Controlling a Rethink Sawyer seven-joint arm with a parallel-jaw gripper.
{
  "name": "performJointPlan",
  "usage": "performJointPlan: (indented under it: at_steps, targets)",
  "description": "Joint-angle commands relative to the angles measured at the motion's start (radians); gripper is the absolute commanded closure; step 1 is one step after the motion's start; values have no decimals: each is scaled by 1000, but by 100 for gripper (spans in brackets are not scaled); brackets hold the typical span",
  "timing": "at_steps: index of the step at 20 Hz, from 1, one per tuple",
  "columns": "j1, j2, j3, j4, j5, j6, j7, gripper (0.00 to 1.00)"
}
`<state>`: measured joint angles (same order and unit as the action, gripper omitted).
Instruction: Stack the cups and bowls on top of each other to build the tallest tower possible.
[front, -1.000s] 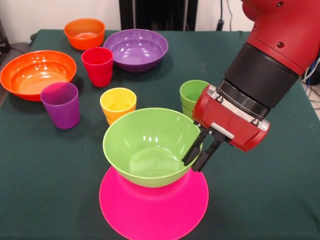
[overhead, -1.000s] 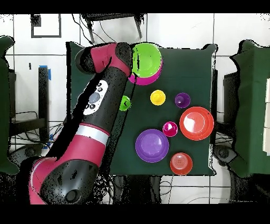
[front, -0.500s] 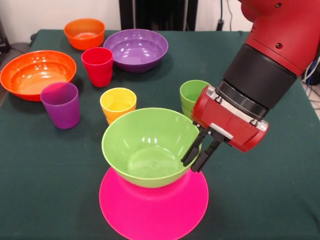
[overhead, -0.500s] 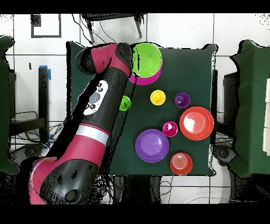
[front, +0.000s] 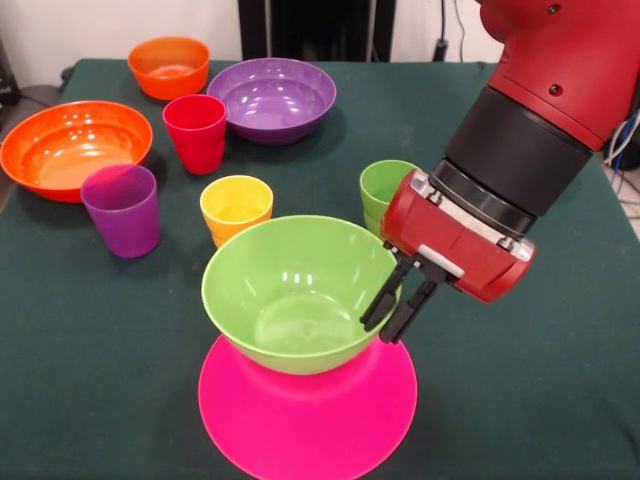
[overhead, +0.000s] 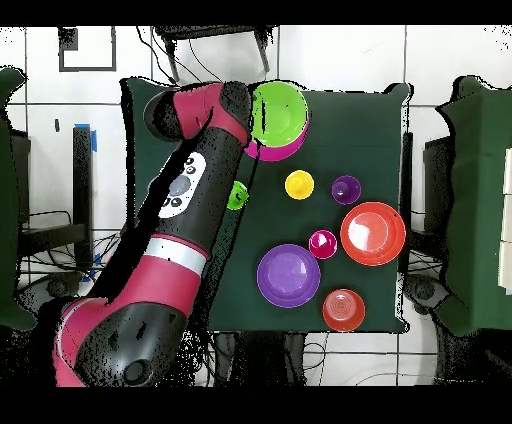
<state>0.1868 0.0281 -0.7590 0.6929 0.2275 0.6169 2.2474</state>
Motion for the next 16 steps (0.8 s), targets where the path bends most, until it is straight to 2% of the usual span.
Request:
performJointPlan:
  at_steps: [1, 12, 16]
  targets:
    - [6, -57, 107, 86, -14, -38, 103, 100]
    - [11, -58, 101, 86, -16, -45, 112, 100]
    - [13, -63, 106, 95, -23, -75, 111, 100]
